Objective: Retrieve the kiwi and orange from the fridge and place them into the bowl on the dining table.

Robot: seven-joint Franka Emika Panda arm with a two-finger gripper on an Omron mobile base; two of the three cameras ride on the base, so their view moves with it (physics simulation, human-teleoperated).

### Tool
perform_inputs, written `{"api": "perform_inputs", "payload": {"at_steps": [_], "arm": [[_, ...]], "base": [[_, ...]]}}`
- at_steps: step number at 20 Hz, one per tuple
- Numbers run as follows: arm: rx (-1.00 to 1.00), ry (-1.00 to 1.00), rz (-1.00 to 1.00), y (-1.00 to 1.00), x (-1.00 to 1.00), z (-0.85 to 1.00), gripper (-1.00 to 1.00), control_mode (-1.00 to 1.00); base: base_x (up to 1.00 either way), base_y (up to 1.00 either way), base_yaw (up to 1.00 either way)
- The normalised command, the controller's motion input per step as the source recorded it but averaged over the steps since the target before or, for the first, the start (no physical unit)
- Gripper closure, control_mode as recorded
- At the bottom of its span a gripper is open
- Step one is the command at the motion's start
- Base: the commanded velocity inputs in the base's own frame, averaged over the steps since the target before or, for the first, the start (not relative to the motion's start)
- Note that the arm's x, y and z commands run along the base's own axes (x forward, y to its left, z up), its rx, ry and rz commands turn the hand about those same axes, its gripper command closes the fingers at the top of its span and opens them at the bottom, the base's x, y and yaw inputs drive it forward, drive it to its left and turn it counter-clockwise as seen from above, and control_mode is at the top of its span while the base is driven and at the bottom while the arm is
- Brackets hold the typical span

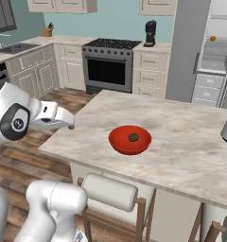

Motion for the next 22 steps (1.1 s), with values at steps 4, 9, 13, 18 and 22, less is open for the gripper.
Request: {"api": "perform_inputs", "payload": {"at_steps": [4, 9, 13, 18, 22], "arm": [[0.0, -0.17, 0.12, -0.04, -1.0, 0.31, -1.0, -1.0], [0.0, -0.21, 0.06, -0.23, -0.97, 0.31, -1.0, -1.0], [0.03, -0.1, 0.06, -0.21, -0.81, 0.33, -1.0, -1.0], [0.04, 0.0, 0.08, -0.07, -0.3, 0.13, -1.0, -1.0], [0.05, 0.0, 0.1, -0.09, 0.26, -0.06, -1.0, -1.0]], "base": [[0.0, 0.0, 0.0], [0.0, 0.0, 0.0], [0.0, 0.0, 0.0], [0.0, 0.0, 0.0], [0.0, 0.0, 0.0]]}}
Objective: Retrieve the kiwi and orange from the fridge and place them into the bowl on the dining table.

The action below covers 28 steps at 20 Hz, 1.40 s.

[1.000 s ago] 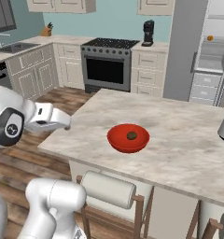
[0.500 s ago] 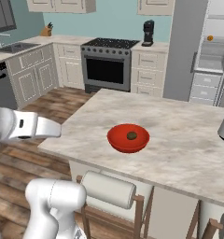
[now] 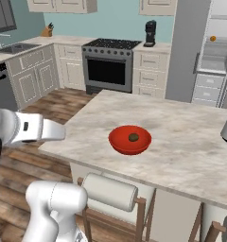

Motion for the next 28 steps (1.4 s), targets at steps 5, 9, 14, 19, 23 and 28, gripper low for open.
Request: {"api": "perform_inputs", "payload": {"at_steps": [5, 9, 14, 19, 23, 28], "arm": [[0.03, 0.0, 0.07, -0.03, 0.48, -0.1, -1.0, -1.0], [0.0, 0.0, 0.0, 0.0, 0.0, 0.0, -1.0, 1.0], [0.0, 0.0, 0.0, 0.0, 0.0, 0.0, -1.0, 1.0], [0.0, 0.0, 0.0, 0.0, 0.0, 0.0, -1.0, 1.0], [0.0, 0.0, 0.0, 0.0, 0.0, 0.0, -1.0, 1.0], [0.0, 0.0, 0.0, 0.0, 0.0, 0.0, -1.0, 1.0]], "base": [[0.0, 0.0, 0.0], [0.33, 0.08, 0.0], [0.19, 0.59, 0.0], [0.02, 0.95, 0.0], [0.0, 1.0, -0.01], [0.1, 1.0, -0.03]]}}
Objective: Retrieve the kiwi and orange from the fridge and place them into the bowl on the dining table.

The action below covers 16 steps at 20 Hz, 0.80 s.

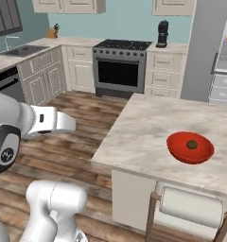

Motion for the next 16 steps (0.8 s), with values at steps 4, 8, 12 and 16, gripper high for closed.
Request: {"api": "perform_inputs", "payload": {"at_steps": [4, 8, 12, 16], "arm": [[0.0, 0.0, 0.0, 0.0, 0.0, 0.0, -1.0, 1.0], [0.0, 0.0, 0.0, 0.0, 0.0, 0.0, -1.0, 1.0], [0.0, 0.0, 0.0, 0.0, 0.0, 0.0, -1.0, 1.0], [0.0, 0.0, 0.0, 0.0, 0.0, 0.0, -1.0, 1.0]], "base": [[0.36, 1.0, -0.02], [0.73, 1.0, 0.0], [1.0, 0.99, 0.0], [1.0, 0.3, -0.14]]}}
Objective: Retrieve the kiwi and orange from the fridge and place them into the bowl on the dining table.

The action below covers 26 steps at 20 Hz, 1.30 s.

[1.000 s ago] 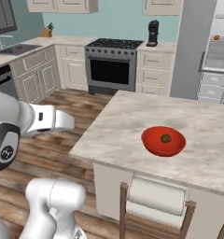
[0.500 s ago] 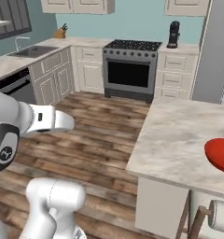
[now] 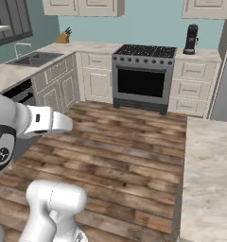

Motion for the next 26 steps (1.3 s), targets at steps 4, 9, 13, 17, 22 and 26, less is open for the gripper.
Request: {"api": "perform_inputs", "payload": {"at_steps": [4, 9, 13, 17, 22, 26], "arm": [[0.0, 0.0, 0.0, 0.0, 0.0, 0.0, -1.0, 1.0], [0.0, 0.0, 0.0, 0.0, 0.0, 0.0, -1.0, 1.0], [0.0, 0.0, 0.0, 0.0, 0.0, 0.0, -1.0, 1.0], [0.0, 0.0, 0.0, 0.0, 0.0, 0.0, -1.0, 1.0], [0.0, 0.0, 0.0, 0.0, 0.0, 0.0, -1.0, 1.0], [0.0, 0.0, 0.0, 0.0, 0.0, 0.0, -1.0, 1.0]], "base": [[1.0, 0.0, -0.24], [1.0, 0.0, -0.23], [1.0, 0.0, -0.23], [1.0, 0.0, -0.24], [1.0, 0.0, -0.21], [1.0, -0.18, -0.15]]}}
